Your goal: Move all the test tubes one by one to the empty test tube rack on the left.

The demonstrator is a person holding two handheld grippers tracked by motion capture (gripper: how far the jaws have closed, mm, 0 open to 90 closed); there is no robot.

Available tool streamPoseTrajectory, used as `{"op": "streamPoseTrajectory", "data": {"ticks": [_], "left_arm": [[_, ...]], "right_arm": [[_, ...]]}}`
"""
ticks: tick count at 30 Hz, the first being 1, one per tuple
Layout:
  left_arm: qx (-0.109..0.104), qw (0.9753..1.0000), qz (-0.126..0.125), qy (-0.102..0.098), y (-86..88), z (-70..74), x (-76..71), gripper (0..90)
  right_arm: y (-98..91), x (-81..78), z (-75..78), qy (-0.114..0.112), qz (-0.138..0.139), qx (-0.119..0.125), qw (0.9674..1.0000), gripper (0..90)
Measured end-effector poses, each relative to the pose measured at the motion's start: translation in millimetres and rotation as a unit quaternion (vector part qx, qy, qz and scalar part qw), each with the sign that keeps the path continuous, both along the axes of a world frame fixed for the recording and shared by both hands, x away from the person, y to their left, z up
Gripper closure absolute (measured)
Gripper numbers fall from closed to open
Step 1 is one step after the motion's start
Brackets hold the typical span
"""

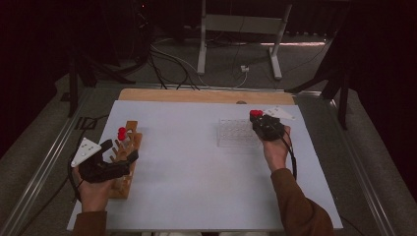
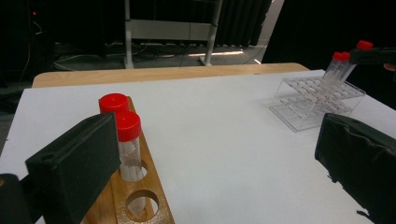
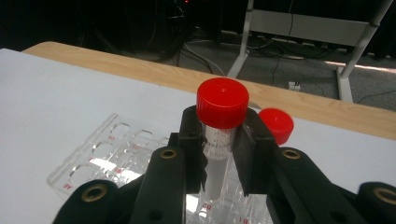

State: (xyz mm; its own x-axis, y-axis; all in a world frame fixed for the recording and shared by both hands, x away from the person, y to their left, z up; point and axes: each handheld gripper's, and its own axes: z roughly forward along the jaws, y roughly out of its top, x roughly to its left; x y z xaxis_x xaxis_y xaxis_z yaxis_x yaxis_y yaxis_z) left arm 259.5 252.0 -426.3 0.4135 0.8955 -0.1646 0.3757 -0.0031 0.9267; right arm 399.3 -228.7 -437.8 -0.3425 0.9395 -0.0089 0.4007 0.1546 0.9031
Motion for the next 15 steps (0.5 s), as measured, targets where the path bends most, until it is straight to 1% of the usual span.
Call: {"op": "streamPoseTrajectory", "data": {"ticks": [6, 13, 15], "left_arm": [[-0.002, 1.0, 0.0, 0.0, 0.4, 0.1, -0.1, 1.0], [-0.004, 1.0, -0.001, -0.001, 0.6, 0.9, -0.6, 1.0], [-0.004, 1.0, -0.001, -0.002, 0.8, 1.1, -0.7, 1.0]], "right_arm": [[0.0, -1.5, 10.7, -0.007, 0.005, 0.0, 1.0, 74.4], [1.2, -4.8, 19.6, -0.015, 0.01, -0.004, 0.9998, 74.5], [0.6, -6.0, 22.2, -0.017, 0.011, -0.001, 0.9998, 74.4]]}}
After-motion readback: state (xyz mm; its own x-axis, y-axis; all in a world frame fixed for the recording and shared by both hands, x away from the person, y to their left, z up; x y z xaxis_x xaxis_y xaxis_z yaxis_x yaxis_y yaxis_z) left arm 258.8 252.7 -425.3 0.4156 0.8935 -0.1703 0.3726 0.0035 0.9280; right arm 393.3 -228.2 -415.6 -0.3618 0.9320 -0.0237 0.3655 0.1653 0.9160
